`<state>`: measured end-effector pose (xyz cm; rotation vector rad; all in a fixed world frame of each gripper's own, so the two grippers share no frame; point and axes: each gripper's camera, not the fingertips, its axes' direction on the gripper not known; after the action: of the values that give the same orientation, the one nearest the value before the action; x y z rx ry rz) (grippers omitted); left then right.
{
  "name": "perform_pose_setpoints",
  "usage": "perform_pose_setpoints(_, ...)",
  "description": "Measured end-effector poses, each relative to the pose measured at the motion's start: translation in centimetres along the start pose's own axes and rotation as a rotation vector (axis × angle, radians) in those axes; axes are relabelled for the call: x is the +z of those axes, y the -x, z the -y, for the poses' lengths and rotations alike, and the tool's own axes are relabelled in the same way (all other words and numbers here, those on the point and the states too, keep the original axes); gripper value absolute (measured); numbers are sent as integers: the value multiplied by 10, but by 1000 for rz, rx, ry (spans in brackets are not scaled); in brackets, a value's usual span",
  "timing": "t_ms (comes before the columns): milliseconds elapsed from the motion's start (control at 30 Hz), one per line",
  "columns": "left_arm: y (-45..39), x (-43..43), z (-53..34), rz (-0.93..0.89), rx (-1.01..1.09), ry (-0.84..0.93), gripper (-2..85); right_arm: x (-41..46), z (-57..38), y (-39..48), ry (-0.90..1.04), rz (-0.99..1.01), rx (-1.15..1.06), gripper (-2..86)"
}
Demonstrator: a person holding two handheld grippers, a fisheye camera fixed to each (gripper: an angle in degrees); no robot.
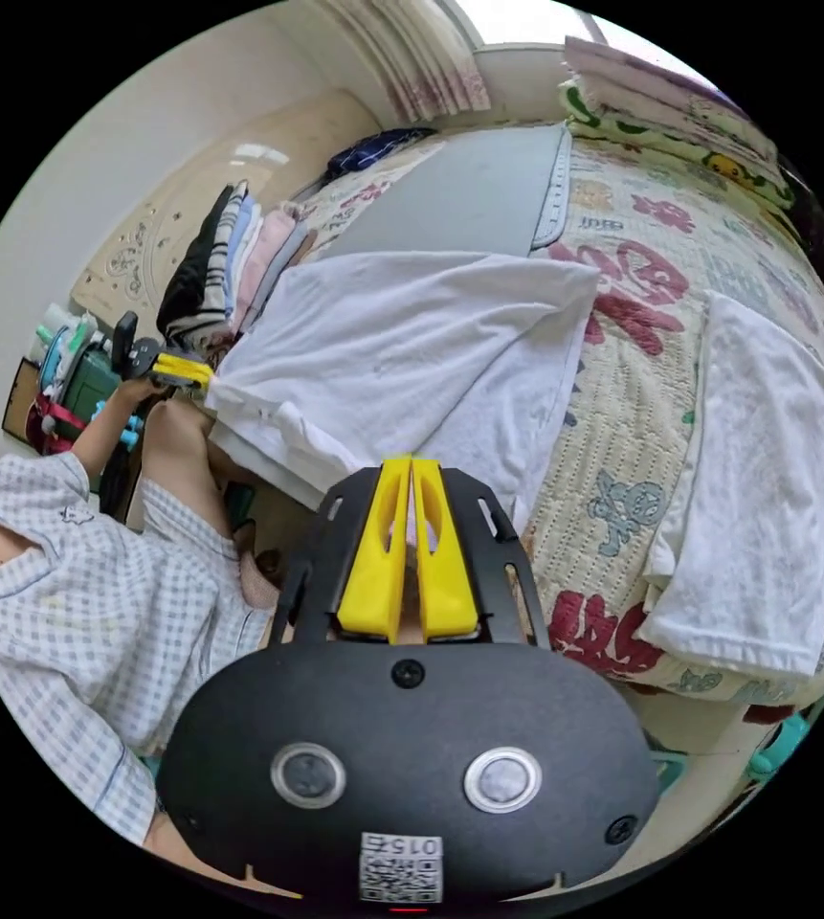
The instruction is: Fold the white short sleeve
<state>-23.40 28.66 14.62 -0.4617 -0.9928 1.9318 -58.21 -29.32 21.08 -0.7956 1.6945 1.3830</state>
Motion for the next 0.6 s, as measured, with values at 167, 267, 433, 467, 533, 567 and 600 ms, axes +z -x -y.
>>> perform_pose_setpoints(167,43,-41,3,86,-283,-215,70,-31,45,-44,-234,15,225,72)
perform_pose_setpoints(267,75,-37,19,123,-432,-240,89,-39,82,-76,-333,-24,416,131)
perform_pose_setpoints(433,132,-15,21,210,-671,-253,92,-27,142,-128,-346,129,556,137)
perform_pose_setpoints(467,138,-14,17,205,-689,-262,92,-25,147,-131,-337,128,559,137)
perform_pose_setpoints(533,162,-12,-1,124,-751,-294,89,-16,163,-141,-303,113,540,130)
perform_pose_setpoints(567,167,-12,-5,98,-767,-304,85,-14,166,-143,-295,106,537,126)
perform_pose_setpoints(600,177,-14,-14,60,-796,-332,78,-11,170,-149,-286,104,546,116)
